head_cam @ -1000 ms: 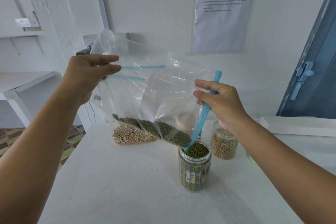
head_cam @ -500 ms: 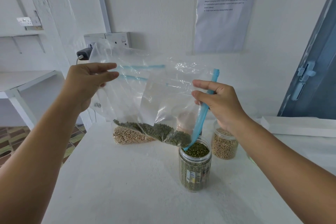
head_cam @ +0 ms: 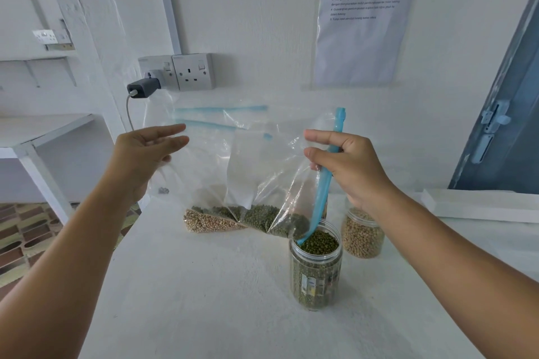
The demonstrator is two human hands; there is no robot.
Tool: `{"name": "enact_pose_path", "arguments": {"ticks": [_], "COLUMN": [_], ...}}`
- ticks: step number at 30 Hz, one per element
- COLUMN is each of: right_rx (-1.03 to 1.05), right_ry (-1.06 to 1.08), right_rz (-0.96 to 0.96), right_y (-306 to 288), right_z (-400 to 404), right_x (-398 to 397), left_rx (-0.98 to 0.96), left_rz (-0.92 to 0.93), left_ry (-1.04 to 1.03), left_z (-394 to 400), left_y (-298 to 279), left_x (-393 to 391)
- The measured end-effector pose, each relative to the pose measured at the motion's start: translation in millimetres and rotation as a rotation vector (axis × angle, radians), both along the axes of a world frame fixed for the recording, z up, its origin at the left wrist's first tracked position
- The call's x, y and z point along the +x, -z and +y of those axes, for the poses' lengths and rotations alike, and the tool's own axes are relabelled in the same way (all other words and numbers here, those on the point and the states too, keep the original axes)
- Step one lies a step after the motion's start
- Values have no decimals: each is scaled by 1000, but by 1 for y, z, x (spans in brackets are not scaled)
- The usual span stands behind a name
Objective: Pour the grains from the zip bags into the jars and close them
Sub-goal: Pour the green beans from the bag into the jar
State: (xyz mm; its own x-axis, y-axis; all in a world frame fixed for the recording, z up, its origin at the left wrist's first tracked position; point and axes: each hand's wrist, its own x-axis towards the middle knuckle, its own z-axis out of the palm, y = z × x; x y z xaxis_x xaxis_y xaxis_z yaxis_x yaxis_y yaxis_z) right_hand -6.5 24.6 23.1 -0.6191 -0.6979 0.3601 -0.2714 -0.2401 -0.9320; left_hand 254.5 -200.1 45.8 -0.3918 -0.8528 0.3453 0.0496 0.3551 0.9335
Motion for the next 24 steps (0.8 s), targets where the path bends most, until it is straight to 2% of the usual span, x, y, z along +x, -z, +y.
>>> {"name": "enact_pose_path", "arguments": {"ticks": [14,17,21,24], "right_rx": [15,13,5,-8], "right_ry": [-15,-15,-24,-38], "right_rz": [19,12,8,0], "right_y": [3,2,0,-1], "right_z": [-4,-4,-3,-1], "right_x": [1,2,4,4], "left_rx": [32,8,-177,-390], "left_rz": [-36,-116,-313,-484], "left_ry": [-23,-77,-90,25], "left_z": [6,13,29,48], "left_y": [24,24,16,2], "left_x": [13,18,20,13]}}
